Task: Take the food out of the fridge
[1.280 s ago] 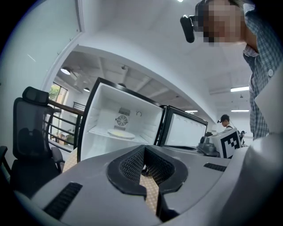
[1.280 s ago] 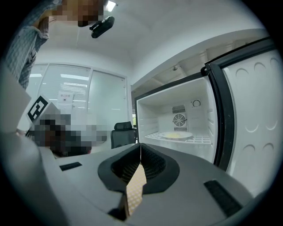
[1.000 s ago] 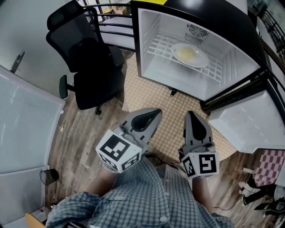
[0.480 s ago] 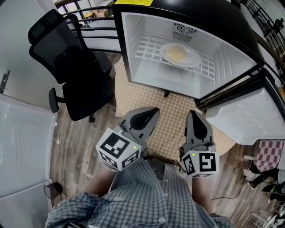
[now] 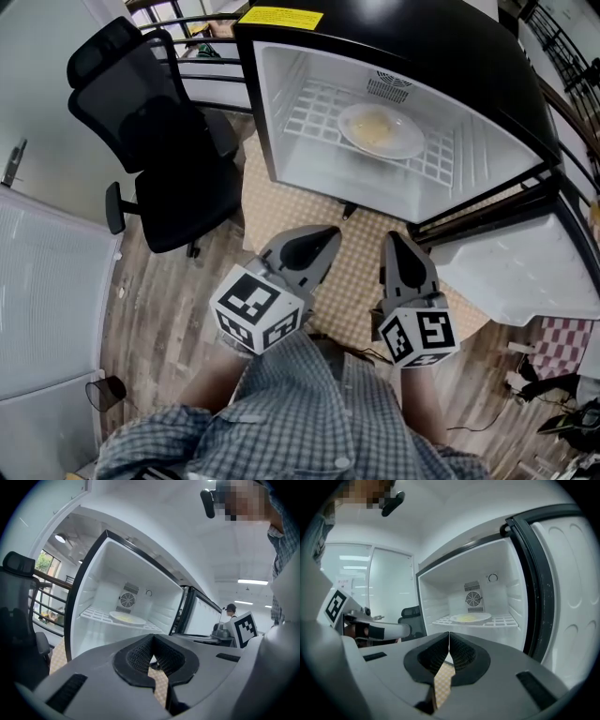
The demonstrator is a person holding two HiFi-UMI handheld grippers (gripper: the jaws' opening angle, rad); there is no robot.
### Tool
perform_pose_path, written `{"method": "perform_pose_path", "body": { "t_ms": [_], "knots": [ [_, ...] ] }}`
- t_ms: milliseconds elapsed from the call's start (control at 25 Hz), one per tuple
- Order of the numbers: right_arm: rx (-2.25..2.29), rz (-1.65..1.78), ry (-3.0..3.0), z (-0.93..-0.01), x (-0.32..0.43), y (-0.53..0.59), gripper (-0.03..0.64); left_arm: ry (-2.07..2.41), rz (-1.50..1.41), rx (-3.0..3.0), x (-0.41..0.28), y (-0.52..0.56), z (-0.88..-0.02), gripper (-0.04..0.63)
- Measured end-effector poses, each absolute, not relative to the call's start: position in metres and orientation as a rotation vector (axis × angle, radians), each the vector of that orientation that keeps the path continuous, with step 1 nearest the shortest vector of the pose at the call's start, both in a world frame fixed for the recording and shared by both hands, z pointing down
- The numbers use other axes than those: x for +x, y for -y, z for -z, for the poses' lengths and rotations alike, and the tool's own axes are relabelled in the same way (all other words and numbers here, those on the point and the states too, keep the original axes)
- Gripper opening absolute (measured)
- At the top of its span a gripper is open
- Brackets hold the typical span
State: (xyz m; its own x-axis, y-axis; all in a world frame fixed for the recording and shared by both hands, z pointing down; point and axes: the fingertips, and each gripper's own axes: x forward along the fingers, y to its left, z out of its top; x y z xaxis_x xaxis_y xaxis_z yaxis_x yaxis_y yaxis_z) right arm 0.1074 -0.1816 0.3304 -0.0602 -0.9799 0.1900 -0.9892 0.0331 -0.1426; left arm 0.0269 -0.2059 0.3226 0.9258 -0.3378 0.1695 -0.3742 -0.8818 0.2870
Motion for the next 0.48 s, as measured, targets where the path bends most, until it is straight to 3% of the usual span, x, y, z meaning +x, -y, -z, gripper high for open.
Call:
{"method": "perform_pose_path", "body": {
  "t_ms": [480],
  "knots": [
    [2.283, -0.841, 2.390, -0.328, 0.154, 0.225, 0.011, 0.597, -0.096, 2.622, 0.060, 0.248, -0.325, 0.006]
  ]
}}
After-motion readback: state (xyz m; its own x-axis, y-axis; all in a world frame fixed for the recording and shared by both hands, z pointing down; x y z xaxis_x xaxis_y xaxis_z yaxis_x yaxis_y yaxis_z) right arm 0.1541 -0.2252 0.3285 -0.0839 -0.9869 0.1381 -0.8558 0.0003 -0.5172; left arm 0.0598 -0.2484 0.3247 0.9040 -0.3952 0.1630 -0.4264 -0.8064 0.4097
